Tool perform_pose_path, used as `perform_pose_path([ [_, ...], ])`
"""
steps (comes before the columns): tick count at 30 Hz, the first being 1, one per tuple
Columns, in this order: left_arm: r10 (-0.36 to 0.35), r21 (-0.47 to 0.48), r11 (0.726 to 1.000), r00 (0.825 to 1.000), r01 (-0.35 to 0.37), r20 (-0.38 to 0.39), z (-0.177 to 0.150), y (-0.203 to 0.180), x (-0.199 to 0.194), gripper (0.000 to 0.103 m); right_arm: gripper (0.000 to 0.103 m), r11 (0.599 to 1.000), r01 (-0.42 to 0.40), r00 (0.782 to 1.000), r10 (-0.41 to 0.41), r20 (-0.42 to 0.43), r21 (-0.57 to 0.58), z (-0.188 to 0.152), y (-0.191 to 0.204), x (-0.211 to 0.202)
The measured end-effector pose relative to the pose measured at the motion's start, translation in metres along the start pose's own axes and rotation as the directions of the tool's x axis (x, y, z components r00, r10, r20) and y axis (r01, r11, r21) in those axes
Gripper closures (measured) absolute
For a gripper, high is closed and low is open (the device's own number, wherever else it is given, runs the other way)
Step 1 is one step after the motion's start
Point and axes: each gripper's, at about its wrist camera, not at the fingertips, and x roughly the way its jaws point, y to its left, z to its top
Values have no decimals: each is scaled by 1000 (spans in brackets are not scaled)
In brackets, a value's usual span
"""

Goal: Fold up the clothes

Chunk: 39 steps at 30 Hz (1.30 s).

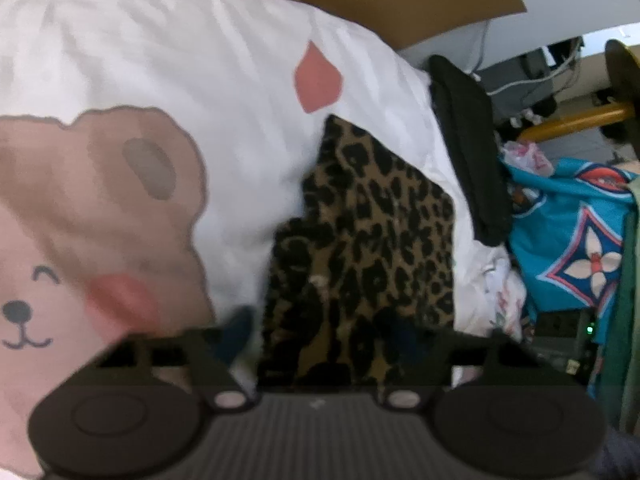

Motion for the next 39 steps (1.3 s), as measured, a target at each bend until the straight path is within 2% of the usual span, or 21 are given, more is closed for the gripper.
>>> perform_pose_path([
  [2,4,27,1000,1000,-4,1,2,-4,-2,58,89,1000,-14,1000,14,5,-1,0,2,-1],
  [4,-6,42,999,1000,6,4,4,-6,-6,66,91,999,-39,999,39,14,-3,0,4,-5],
  [6,-6,56,998,1000,5,9,6,-7,-9,66,91,998,-67,998,67,16,13,0,4,-8],
  [8,24,63,998,1000,-25,12,6,-8,-8,57,88,997,-68,998,68,12,27,1,1,-6],
  [10,42,48,998,999,-42,10,8,-7,-4,30,86,998,-51,999,51,7,35,2,-3,-2],
  [17,-21,21,1000,1000,21,-12,18,-5,13,17,78,995,-63,998,64,-6,76,9,-12,11],
  [18,-33,12,999,999,34,-15,19,-5,15,19,78,994,-66,998,67,-10,84,9,-12,12],
  [19,-52,6,999,998,52,-22,20,-7,18,35,78,994,-67,998,69,-15,91,10,-13,14],
  [20,-52,9,999,998,52,-33,22,-9,21,38,78,994,-68,997,70,-19,92,11,-13,16],
  [23,18,91,996,998,-13,-56,24,-23,27,46,78,993,-73,997,74,-15,90,10,-12,18],
  [25,34,102,994,997,-27,-66,27,-26,27,59,78,994,-70,997,71,-8,90,8,-11,20],
  [28,28,123,992,998,-21,-54,28,-31,22,69,82,996,-56,998,56,-8,68,9,-6,20],
  [31,18,136,991,999,-13,-36,27,-36,18,70,91,998,-50,999,50,1,28,11,2,15],
  [33,12,100,995,1000,-9,-25,25,-32,18,66,91,998,-61,998,61,6,23,11,2,12],
  [34,12,73,997,1000,-10,-28,24,-28,20,57,90,998,-60,998,59,6,21,11,2,12],
  [37,-3,13,1000,1000,4,-24,23,-19,24,42,84,997,-51,999,51,-1,57,13,-5,16],
  [39,-22,-7,1000,1000,22,-12,22,-15,27,37,84,996,-59,998,60,-3,69,14,-7,19],
])
